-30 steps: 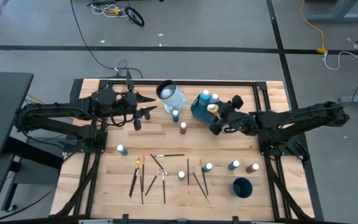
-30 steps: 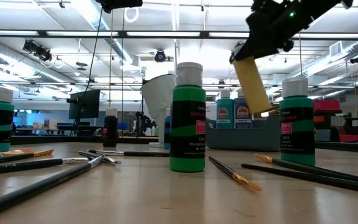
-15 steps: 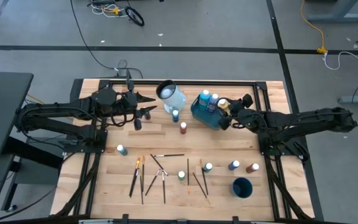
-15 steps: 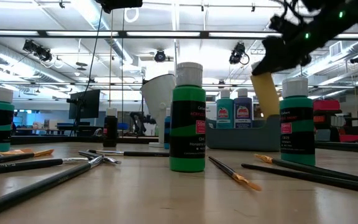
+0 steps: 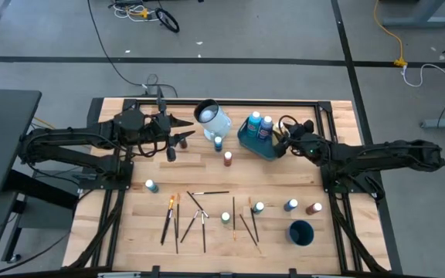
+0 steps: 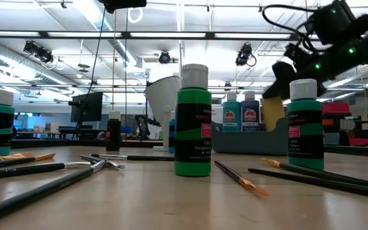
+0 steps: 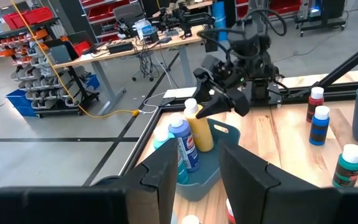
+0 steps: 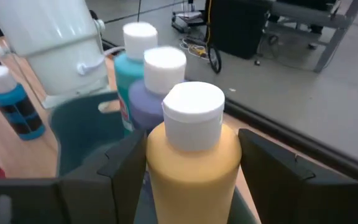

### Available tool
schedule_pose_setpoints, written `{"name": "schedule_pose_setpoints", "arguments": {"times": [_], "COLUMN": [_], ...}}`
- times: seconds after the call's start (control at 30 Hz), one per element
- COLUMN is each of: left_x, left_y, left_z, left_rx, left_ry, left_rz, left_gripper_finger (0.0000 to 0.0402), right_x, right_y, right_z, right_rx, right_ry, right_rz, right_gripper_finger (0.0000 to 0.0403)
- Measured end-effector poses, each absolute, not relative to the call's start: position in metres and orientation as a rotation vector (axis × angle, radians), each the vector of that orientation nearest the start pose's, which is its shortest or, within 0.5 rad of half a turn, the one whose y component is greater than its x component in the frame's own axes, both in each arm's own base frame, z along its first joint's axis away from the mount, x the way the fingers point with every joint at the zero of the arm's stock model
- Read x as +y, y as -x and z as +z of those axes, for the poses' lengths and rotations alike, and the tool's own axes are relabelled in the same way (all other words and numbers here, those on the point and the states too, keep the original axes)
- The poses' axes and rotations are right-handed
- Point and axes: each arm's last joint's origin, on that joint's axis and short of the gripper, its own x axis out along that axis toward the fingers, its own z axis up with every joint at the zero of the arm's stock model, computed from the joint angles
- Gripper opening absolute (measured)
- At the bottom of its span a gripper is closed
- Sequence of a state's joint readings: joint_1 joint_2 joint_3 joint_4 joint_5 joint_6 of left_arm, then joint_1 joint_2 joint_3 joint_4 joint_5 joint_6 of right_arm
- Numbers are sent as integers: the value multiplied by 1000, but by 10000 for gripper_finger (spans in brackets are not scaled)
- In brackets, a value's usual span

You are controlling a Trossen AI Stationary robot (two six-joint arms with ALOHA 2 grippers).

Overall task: Pick & Place Paint Supplies
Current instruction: Put the yellow paint bottle into the blue bin

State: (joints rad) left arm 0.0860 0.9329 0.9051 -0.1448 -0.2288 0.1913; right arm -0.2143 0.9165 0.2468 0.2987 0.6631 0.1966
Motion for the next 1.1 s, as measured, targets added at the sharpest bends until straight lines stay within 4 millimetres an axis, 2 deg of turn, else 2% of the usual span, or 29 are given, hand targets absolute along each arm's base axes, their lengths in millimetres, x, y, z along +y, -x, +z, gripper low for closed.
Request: {"name": "schedule_pose_setpoints", "arguments": {"times": [0.33,0.63,0.9,1.1], "left_x": [24,24,24,24], "left_y": [-203,-203,-203,-203], "left_z": [352,352,352,352], "left_rx": [202,203,203,203], "left_ry": [-202,-202,-202,-202], "left_rz": [297,296,296,296], "left_gripper_finger": [123,123,123,123], "right_x": [-53,-59,-63,-64], "right_y": [-149,-149,-154,-157], "right_z": [156,156,146,146], "right_rx": [90,50,93,74], "right_ry": [-127,-142,-178,-146], "right_rz": [-905,-887,-875,-866], "right_gripper_finger": [233,233,233,233]}}
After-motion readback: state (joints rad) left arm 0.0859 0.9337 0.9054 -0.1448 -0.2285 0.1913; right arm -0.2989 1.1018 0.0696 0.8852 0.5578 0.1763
